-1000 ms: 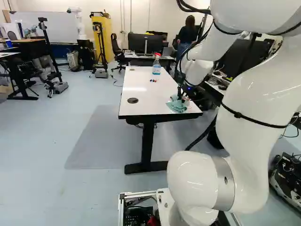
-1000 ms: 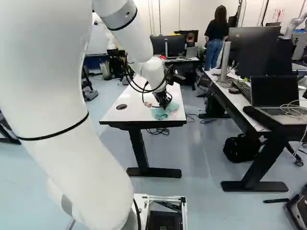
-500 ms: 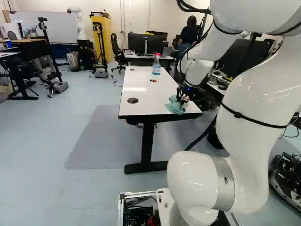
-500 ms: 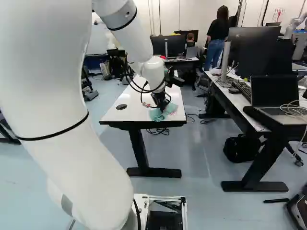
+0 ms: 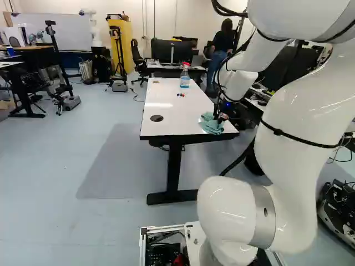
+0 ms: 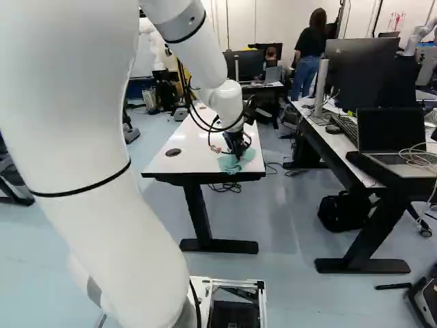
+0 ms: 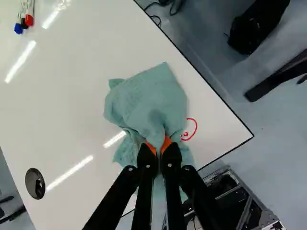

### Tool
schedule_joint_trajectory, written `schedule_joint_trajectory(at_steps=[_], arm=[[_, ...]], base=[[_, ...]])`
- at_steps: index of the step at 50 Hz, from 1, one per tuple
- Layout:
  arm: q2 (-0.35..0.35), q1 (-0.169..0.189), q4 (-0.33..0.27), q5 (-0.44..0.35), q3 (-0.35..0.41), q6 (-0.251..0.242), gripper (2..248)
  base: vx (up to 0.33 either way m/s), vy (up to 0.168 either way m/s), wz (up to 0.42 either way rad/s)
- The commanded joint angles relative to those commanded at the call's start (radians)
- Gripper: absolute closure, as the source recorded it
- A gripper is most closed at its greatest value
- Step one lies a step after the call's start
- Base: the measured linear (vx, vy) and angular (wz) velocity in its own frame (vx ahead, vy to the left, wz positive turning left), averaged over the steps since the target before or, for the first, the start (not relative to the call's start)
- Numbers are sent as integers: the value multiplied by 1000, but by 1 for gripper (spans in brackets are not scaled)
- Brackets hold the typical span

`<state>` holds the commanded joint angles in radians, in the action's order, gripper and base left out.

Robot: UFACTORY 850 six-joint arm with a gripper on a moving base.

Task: Clean the table with the green towel

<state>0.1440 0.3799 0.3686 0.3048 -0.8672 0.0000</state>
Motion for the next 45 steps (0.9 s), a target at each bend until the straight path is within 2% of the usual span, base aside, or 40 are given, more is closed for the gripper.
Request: schedule_joint_trajectory(at_steps=[28,45], arm=[[71,84,0,0,-81,0,220],[22,115,0,0,-25,0,220]], base=[[0,0,0],[0,0,0]])
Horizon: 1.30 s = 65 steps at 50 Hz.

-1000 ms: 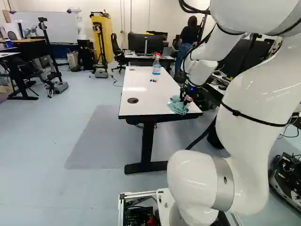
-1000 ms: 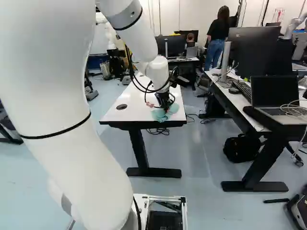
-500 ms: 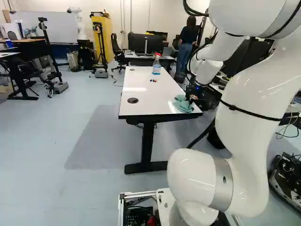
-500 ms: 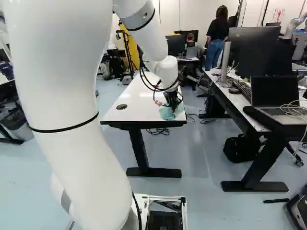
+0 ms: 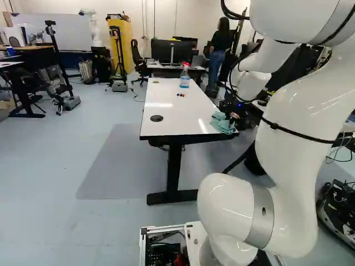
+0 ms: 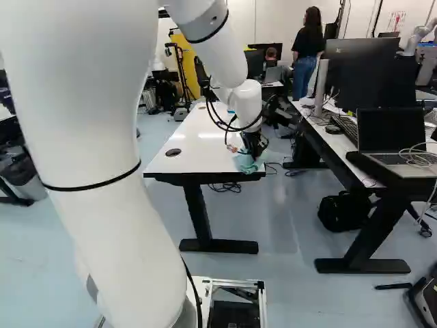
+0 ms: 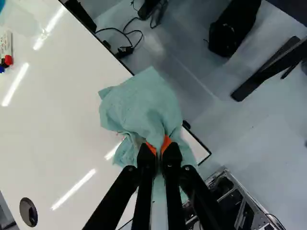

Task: Clean the table with the green towel

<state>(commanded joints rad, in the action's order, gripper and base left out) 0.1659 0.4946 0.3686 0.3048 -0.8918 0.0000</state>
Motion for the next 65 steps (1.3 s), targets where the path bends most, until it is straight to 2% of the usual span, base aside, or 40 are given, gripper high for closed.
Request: schedule_joint_trajectory(at_steps=[11,34,46,65], arm=[[-46,-1,0,0,52,0,220],[-71,-81,0,0,80,0,220],[-39,-117,0,0,44,0,220],[45,-136,0,0,-52,0,220]], base=[[0,0,0],[0,0,0],[0,0,0],[0,0,0]])
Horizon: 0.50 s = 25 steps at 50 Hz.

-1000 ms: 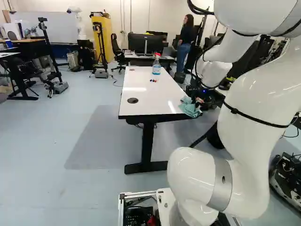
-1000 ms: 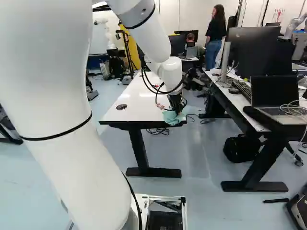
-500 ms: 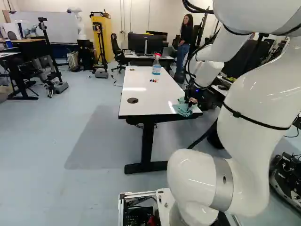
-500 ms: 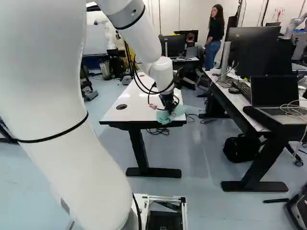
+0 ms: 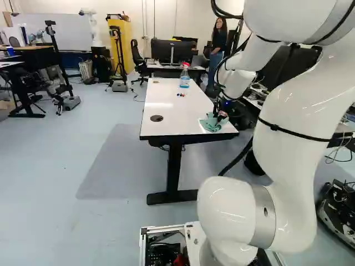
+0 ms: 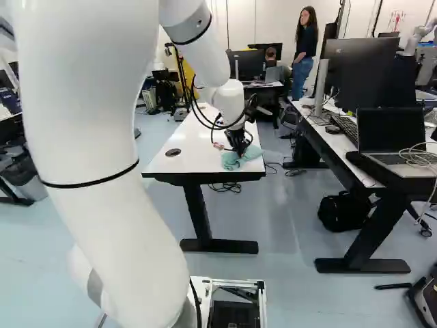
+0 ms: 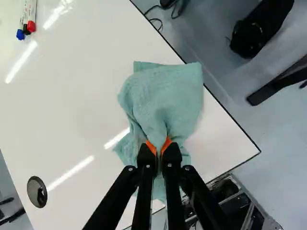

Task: Clean the table with the green towel

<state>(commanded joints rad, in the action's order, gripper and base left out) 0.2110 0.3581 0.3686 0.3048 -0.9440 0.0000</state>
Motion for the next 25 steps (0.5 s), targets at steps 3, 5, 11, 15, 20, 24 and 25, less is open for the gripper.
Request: schedule_joint_trajectory(at_steps=[3,5,11,15,20,24,25], arm=[[13,1,0,0,-15,0,220],[21,3,0,0,-25,0,220],[43,12,0,0,-51,0,220],[57,21,0,0,-68,0,220],[73,33,0,0,-87,0,220],[81,45,0,0,-97,0,220],[83,48,0,0,-99,0,220]], base=[[0,0,0],[0,0,0],[0,0,0],[0,0,0],[0,0,0],[0,0,0],[0,0,0]])
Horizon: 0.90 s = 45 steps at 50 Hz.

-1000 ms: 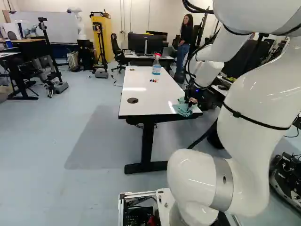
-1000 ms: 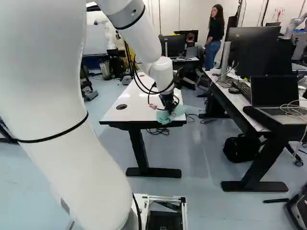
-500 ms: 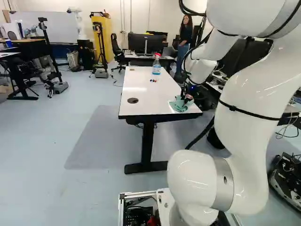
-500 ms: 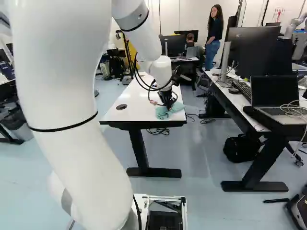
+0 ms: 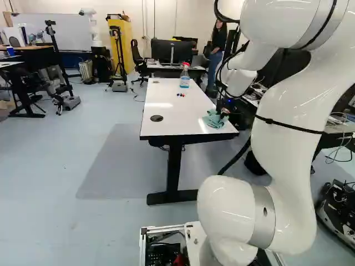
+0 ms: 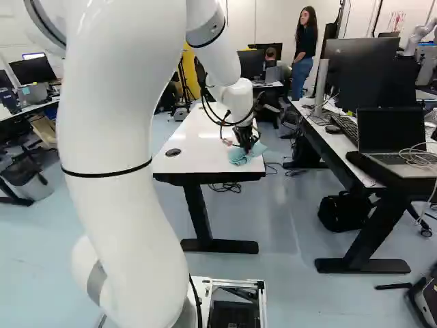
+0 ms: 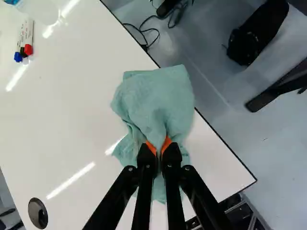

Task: Clean the table with the green towel

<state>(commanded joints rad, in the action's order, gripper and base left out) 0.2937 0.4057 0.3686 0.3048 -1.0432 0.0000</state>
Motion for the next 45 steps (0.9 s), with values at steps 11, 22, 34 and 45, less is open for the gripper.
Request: schedule_joint_trajectory(at_steps=[11,22,34,45], arm=[[0,32,0,0,-1,0,220],[-40,46,0,0,49,0,220],[-94,54,0,0,113,0,220],[-148,59,0,0,174,0,220]], base=[[0,0,0],[0,0,0],[0,0,0],[0,0,0]])
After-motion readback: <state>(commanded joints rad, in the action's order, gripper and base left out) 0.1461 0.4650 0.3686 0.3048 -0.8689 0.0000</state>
